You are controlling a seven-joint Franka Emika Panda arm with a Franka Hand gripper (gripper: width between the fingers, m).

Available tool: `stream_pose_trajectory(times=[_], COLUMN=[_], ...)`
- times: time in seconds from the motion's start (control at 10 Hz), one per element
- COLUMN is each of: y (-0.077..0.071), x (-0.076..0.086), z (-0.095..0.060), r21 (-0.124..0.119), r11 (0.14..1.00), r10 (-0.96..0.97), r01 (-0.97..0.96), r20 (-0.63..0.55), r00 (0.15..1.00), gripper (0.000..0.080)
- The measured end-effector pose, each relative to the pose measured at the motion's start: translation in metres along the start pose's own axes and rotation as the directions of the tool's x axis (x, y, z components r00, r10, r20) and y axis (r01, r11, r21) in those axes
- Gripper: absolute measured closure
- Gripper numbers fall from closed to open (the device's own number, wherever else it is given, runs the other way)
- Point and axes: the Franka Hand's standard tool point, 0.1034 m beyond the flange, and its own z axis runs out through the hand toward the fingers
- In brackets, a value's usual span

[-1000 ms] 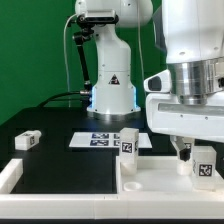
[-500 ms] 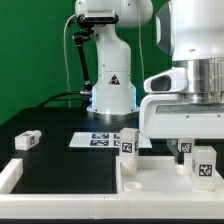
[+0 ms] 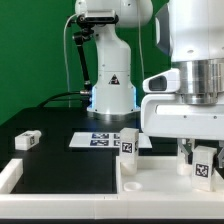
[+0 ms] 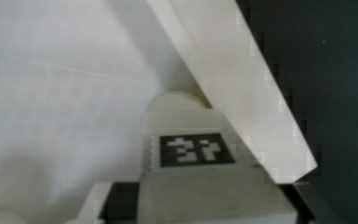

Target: Assemble square table

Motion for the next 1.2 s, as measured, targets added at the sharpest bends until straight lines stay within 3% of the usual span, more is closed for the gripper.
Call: stream_pose_trajectory(times=[0.2,0.3,0.5,0.7,0.8,0.9,1.0,1.1,1.2], y=[0.0,0.0001,0.0036,0.0033,0.0031,0.0032,0.0023,0.0009,0.0013], x=[-0.0002,-0.0003,0.0034,0.0022,0.0018,0.0015,-0.0009,0.002,0.0046], z=[0.0002,0.0008,0.0009,0.001,0.0011,0.0016,0.0021,0.0025,0.0036], r21=[-0.001,0.003,0.049,0.054,0.054,0.056,0.051,0.073,0.074], r11=[0.954,0.889,0.684,0.578,0.584,0.619,0.722,0.845,0.946], r10=[0.3,0.457,0.725,0.809,0.805,0.778,0.687,0.529,0.316], r01=[-0.3,-0.457,-0.728,-0.814,-0.81,-0.784,-0.69,-0.53,-0.314], r20=[-0.002,0.005,0.066,0.096,0.095,0.092,0.066,0.031,-0.008], r00=[0.954,0.889,0.686,0.58,0.586,0.621,0.723,0.848,0.949], gripper=[0.0508,0.0508,0.0508,0.0508,0.0508,0.0452,0.0452,0.0262,0.0185])
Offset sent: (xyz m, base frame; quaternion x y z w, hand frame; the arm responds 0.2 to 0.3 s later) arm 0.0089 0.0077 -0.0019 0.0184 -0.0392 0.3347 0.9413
